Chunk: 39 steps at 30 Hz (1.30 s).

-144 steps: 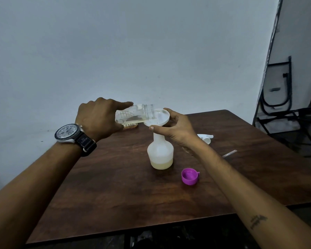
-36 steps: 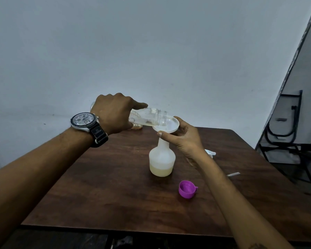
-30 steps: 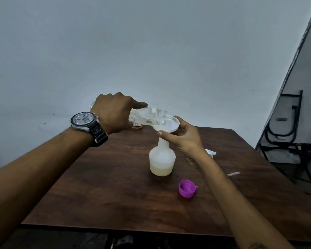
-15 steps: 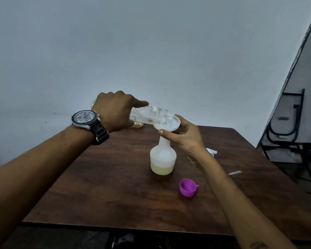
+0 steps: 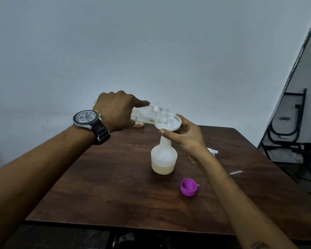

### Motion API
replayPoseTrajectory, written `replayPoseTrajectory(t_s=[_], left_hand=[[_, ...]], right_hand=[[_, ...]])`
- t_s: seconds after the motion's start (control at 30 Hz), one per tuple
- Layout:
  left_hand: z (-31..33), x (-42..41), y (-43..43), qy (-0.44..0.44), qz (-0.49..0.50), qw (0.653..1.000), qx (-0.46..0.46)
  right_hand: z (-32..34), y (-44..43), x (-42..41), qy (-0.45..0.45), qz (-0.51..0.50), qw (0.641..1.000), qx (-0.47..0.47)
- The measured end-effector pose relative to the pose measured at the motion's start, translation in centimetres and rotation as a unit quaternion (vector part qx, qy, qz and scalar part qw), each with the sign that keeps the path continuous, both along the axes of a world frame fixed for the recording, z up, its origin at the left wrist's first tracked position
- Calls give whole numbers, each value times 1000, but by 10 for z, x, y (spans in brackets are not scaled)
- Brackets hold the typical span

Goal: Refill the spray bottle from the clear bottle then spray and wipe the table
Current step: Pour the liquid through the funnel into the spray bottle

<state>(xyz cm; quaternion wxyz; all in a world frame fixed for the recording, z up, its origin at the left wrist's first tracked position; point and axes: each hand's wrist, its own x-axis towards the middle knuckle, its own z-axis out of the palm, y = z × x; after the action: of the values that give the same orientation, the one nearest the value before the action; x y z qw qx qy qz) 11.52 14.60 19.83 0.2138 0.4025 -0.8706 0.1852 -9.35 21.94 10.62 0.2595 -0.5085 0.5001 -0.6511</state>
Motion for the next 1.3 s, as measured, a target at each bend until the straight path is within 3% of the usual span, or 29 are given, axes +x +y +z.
replayPoseTrajectory(t_s=[1.3], left_hand=[[-1,-2,-1,-1,4,1000,-8]], right_hand=[[-3,-3,-2,17,-3,1000,-7]])
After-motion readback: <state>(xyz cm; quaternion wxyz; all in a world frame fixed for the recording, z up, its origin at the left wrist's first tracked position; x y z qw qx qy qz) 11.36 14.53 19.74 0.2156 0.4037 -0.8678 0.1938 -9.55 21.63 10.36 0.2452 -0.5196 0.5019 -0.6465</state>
